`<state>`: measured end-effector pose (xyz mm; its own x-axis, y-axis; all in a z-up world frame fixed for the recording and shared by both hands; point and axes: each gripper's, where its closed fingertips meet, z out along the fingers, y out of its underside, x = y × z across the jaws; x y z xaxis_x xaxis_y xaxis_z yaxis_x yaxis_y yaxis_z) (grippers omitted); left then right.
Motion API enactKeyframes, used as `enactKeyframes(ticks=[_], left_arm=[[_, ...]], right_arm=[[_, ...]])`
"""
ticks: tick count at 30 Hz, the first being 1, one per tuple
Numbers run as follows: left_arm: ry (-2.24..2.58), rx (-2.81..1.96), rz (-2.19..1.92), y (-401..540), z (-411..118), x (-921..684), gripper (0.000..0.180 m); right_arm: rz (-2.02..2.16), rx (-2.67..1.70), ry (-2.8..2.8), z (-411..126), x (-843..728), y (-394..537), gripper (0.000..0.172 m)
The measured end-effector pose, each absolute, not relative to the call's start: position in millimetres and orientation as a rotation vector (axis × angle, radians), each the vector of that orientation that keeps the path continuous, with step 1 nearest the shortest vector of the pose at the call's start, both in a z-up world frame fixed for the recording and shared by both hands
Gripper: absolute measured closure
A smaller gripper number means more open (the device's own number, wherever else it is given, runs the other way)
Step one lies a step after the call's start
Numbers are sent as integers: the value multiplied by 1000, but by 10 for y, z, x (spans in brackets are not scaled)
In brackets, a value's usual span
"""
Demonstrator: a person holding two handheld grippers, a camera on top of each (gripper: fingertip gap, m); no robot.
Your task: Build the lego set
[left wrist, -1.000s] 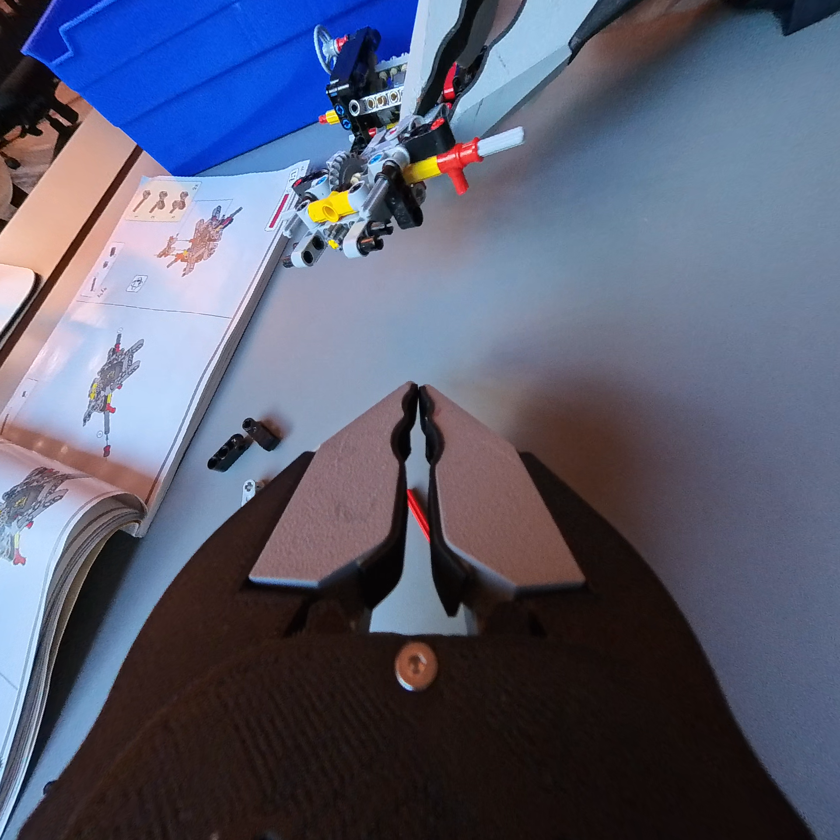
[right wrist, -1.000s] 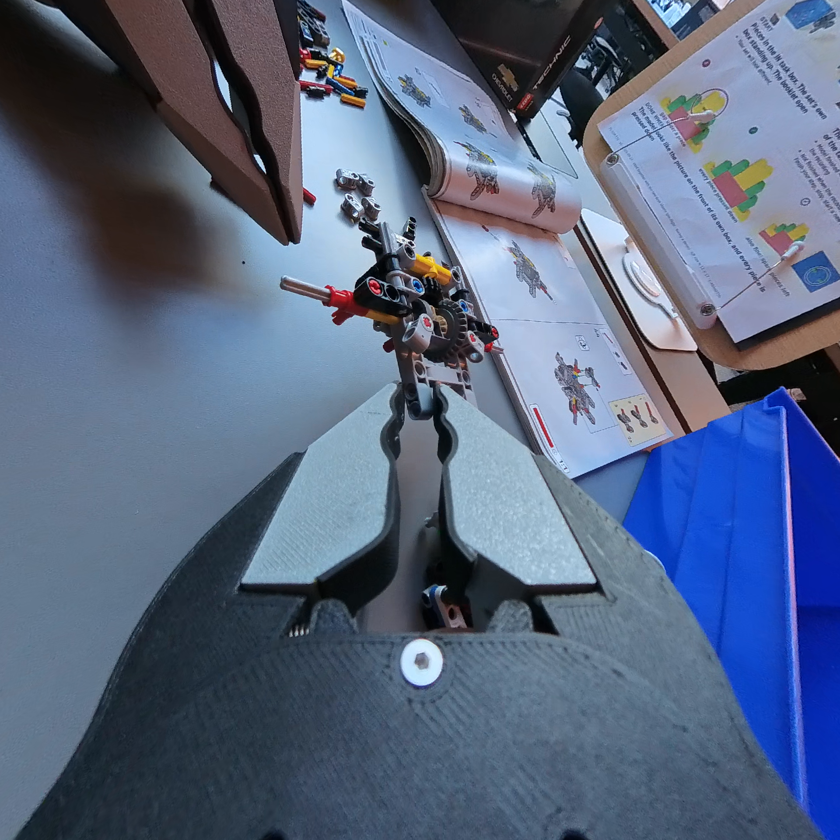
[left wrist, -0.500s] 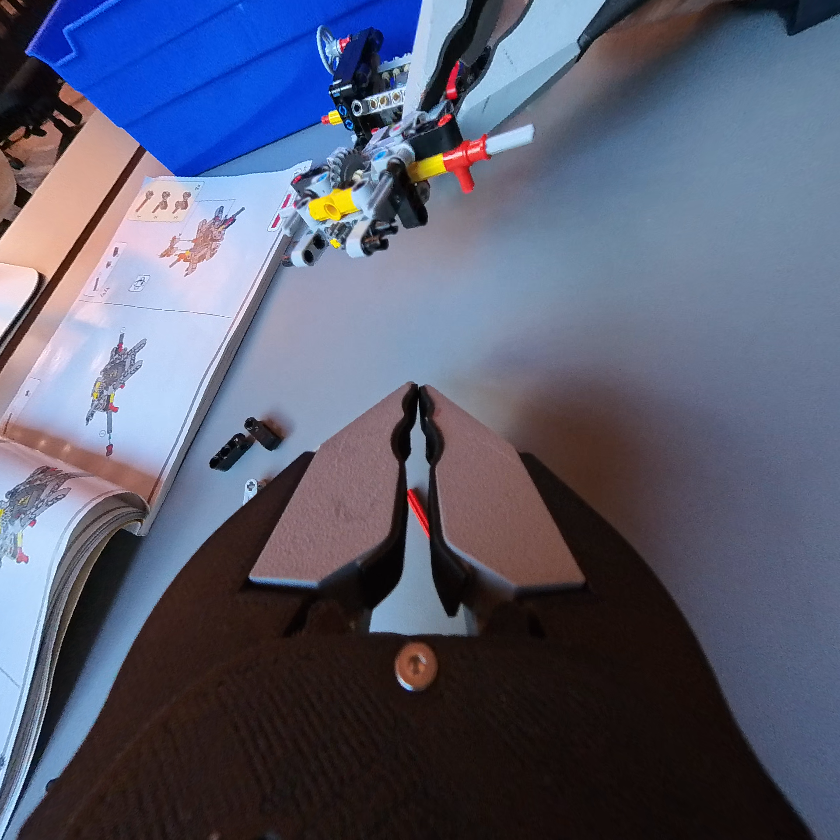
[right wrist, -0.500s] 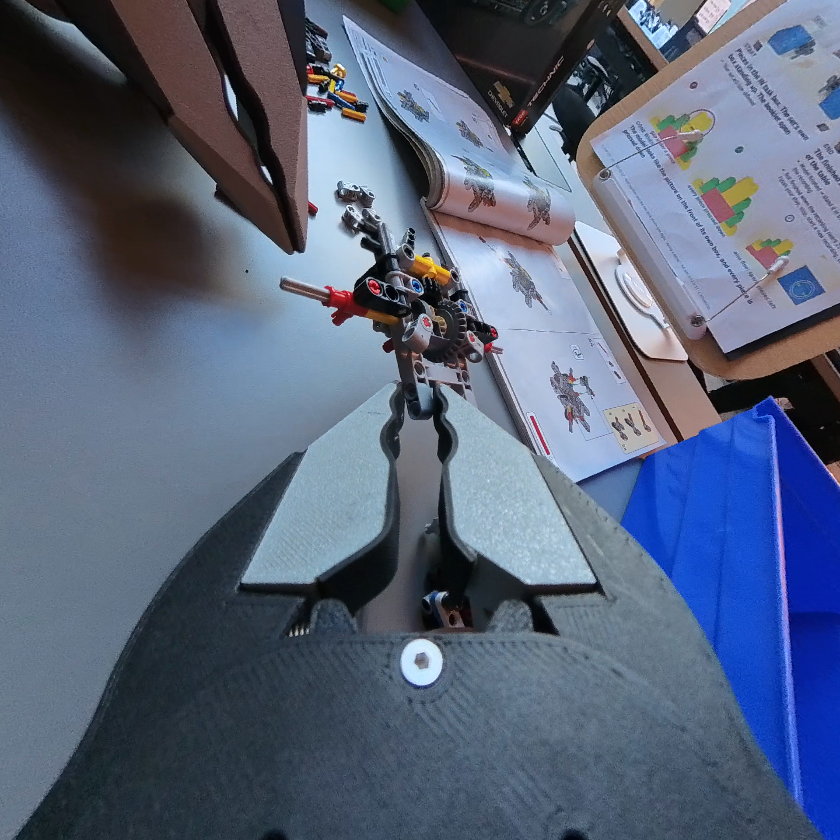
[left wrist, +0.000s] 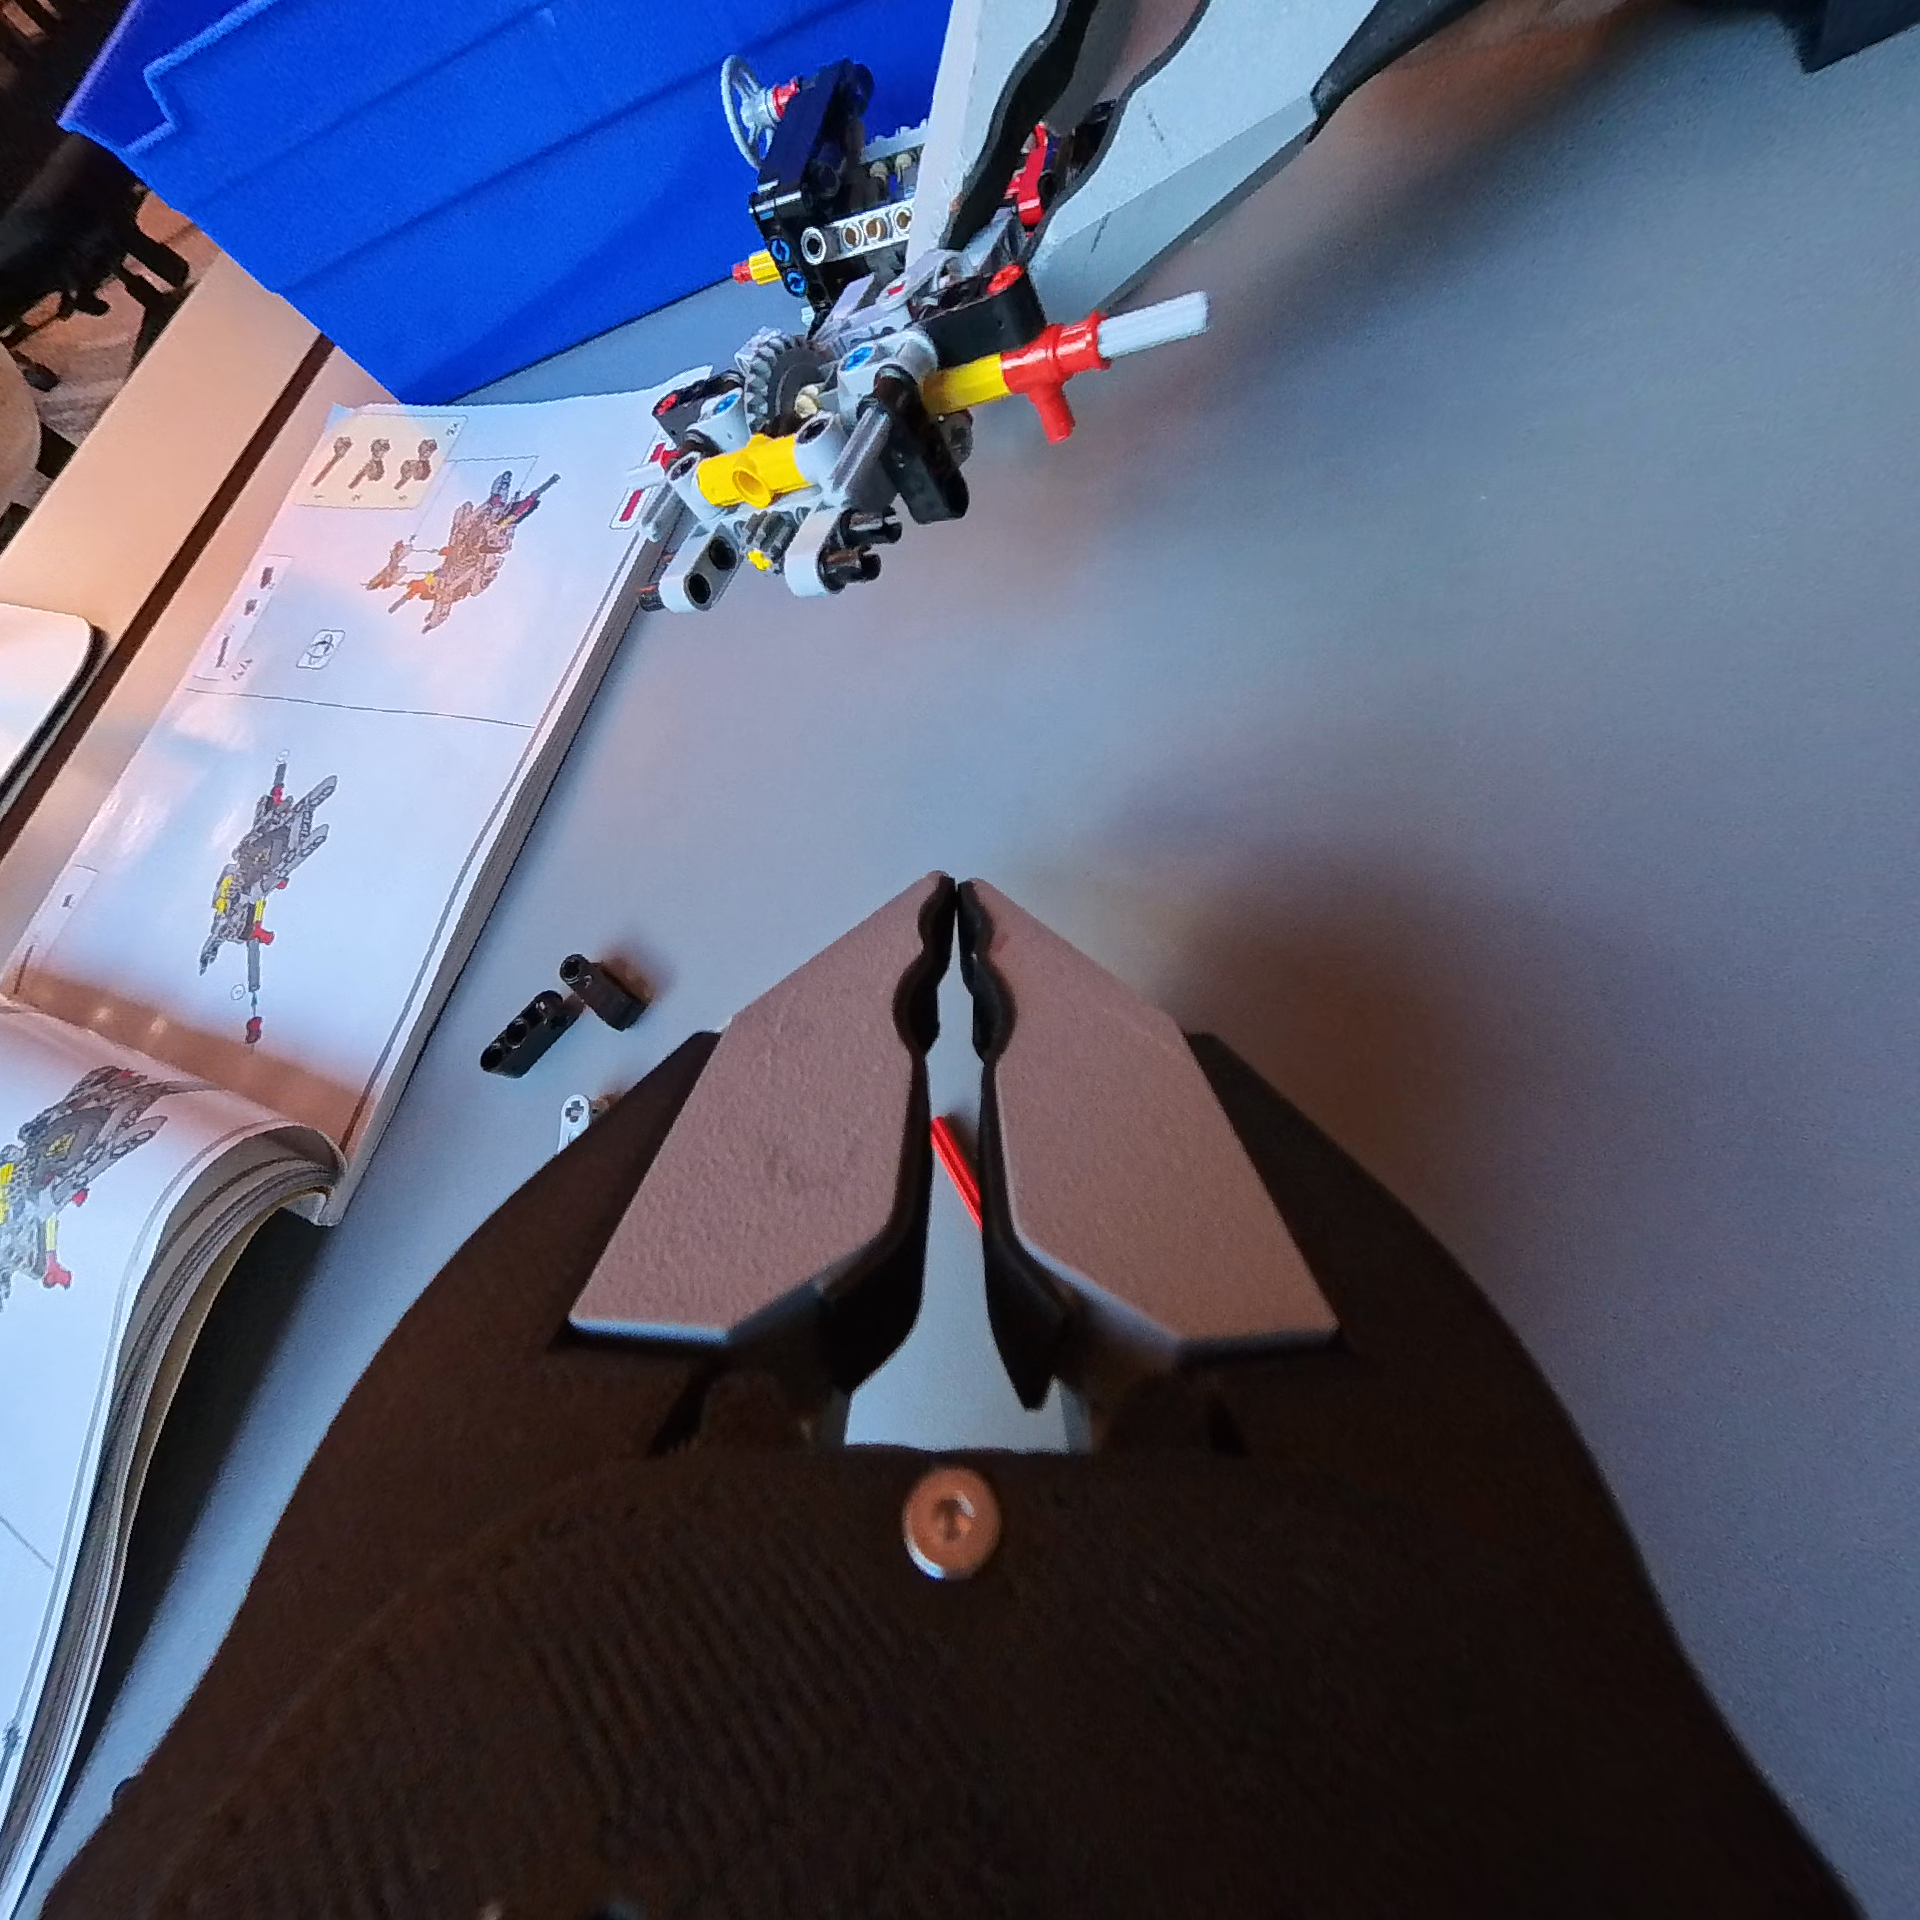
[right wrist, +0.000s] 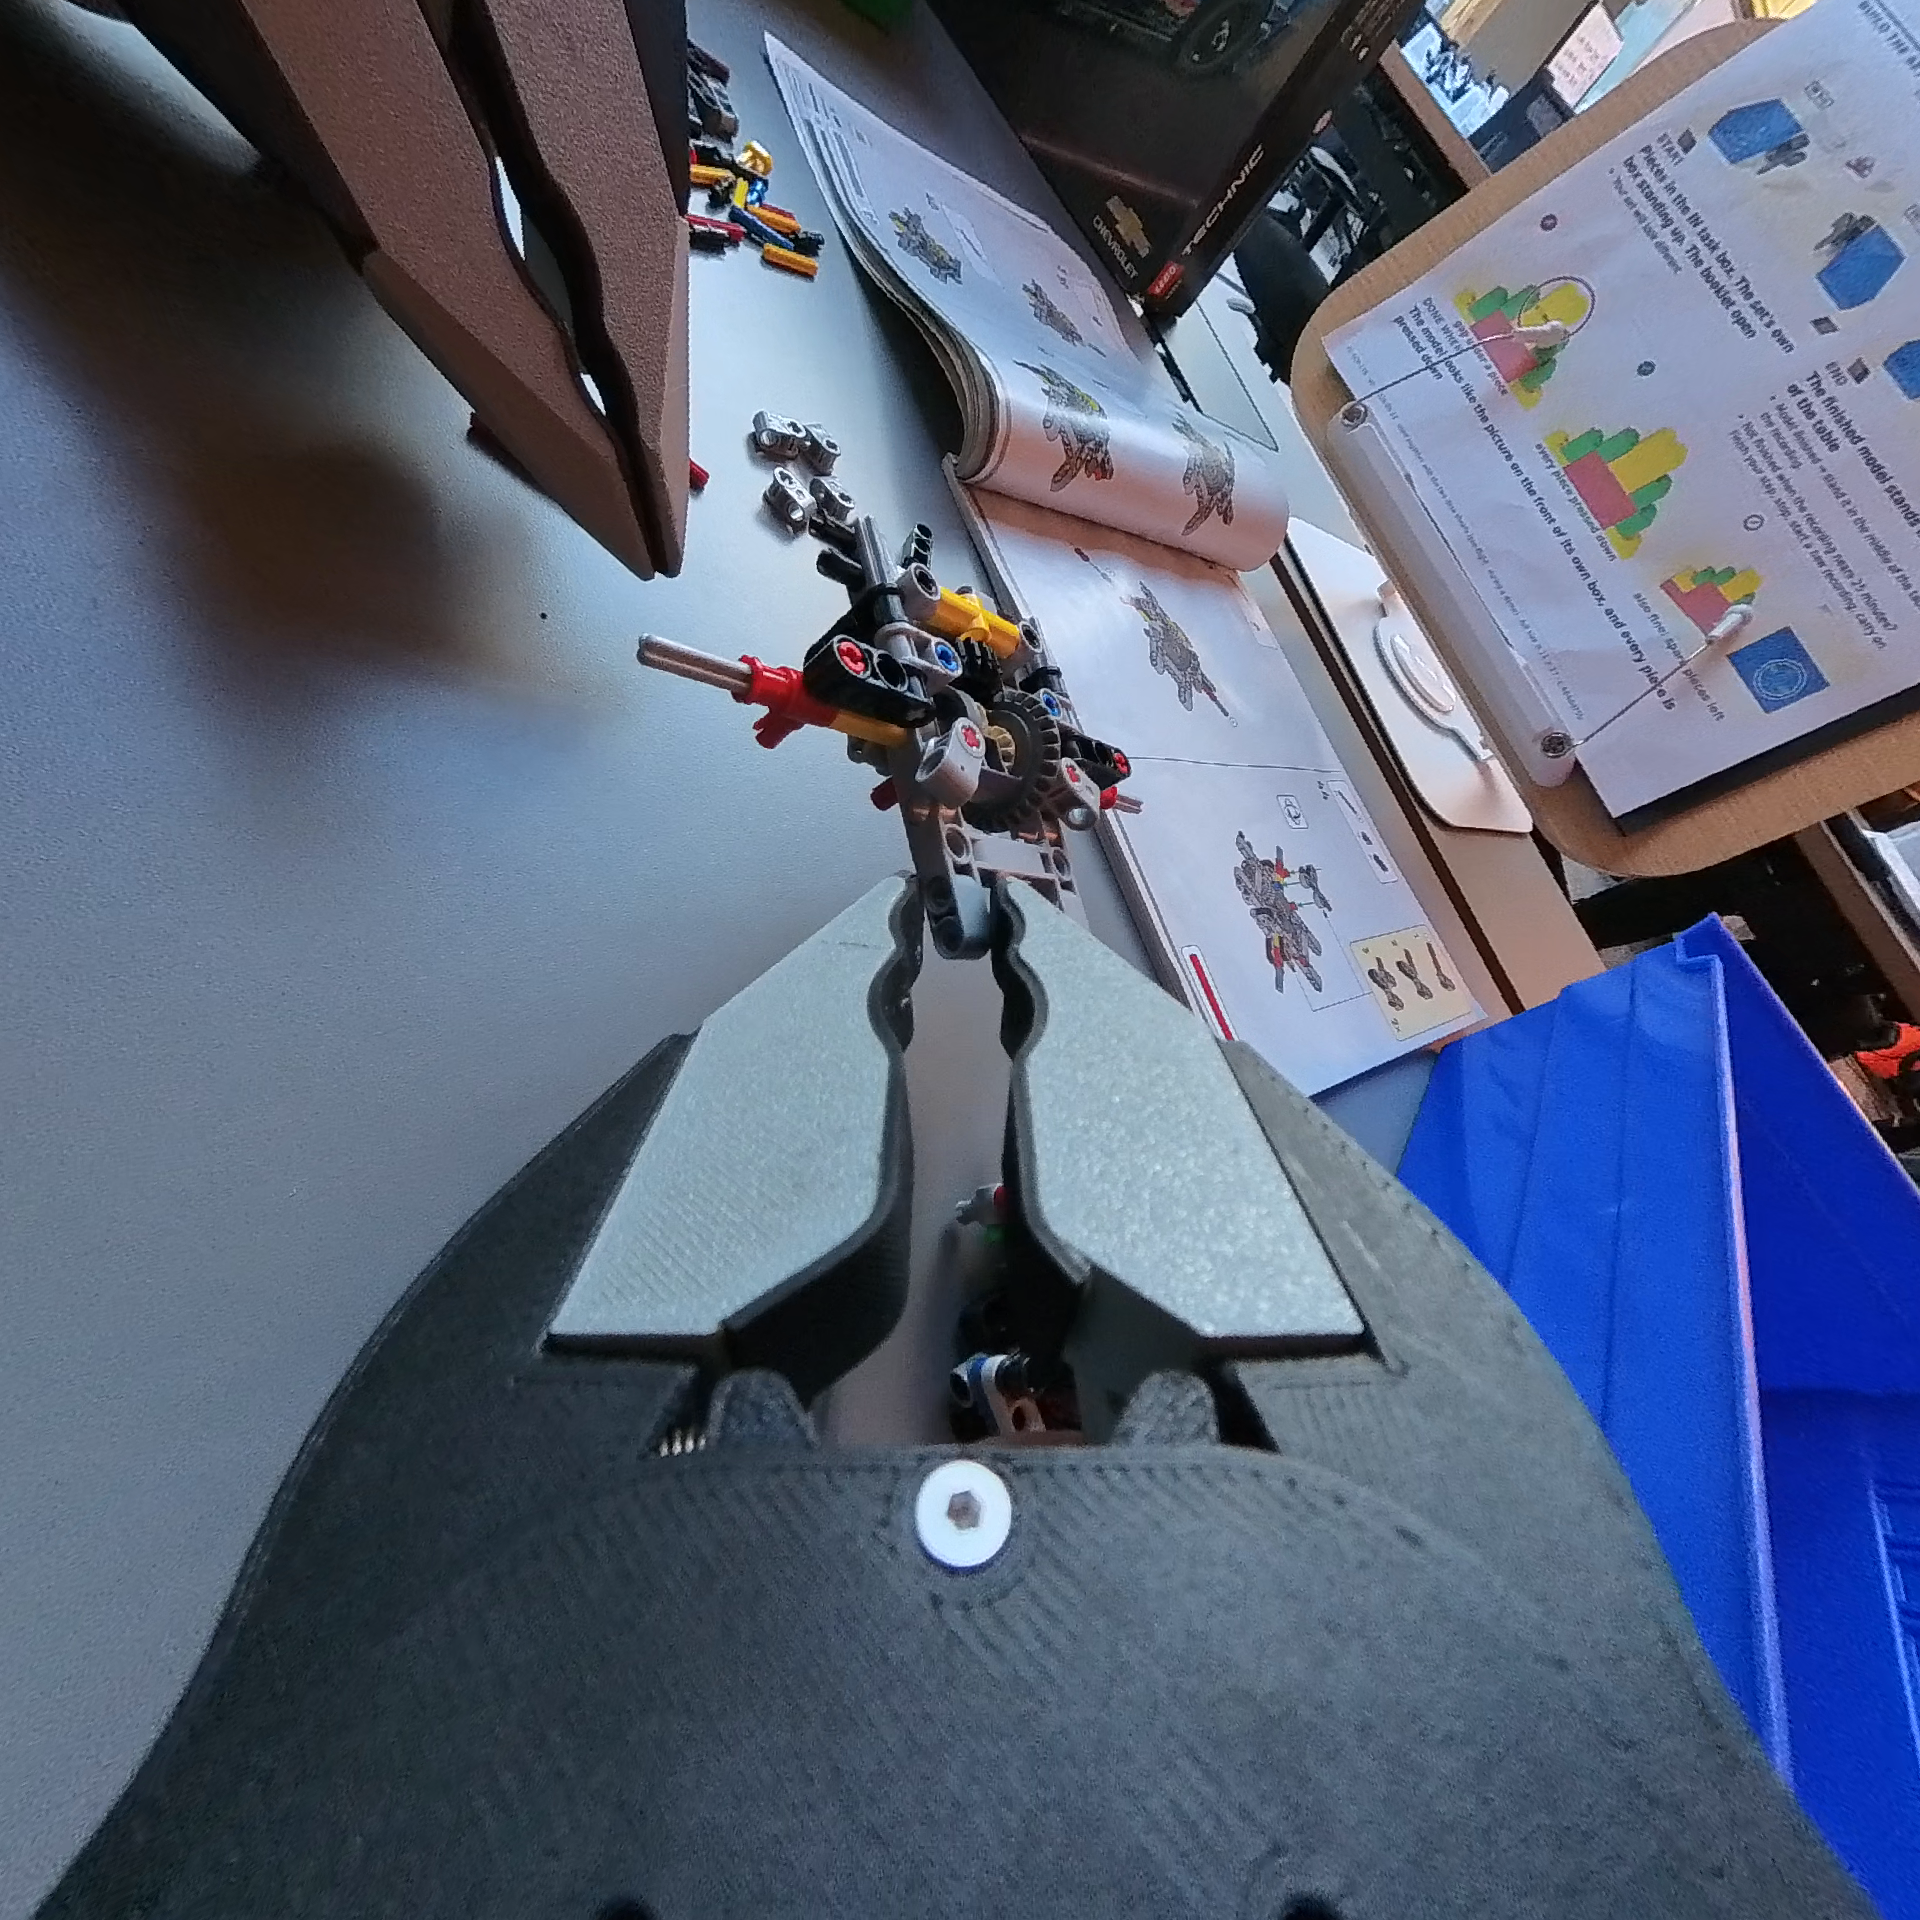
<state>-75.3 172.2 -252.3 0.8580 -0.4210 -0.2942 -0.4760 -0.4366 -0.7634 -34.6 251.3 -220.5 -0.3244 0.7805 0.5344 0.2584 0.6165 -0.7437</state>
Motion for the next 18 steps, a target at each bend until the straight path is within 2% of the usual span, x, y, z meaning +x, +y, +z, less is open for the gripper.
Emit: enactKeyframes(ticks=[11, 18], left_arm=[[653, -2084, 78, 1725, -2522, -757, 180], [635, -2083, 81, 1726, -2506, -807, 180]], right_arm=[[731, -858, -1848, -2157, -350, 2494, 162], [1648, -1146, -1808, -1722, -210, 2153, 163]])
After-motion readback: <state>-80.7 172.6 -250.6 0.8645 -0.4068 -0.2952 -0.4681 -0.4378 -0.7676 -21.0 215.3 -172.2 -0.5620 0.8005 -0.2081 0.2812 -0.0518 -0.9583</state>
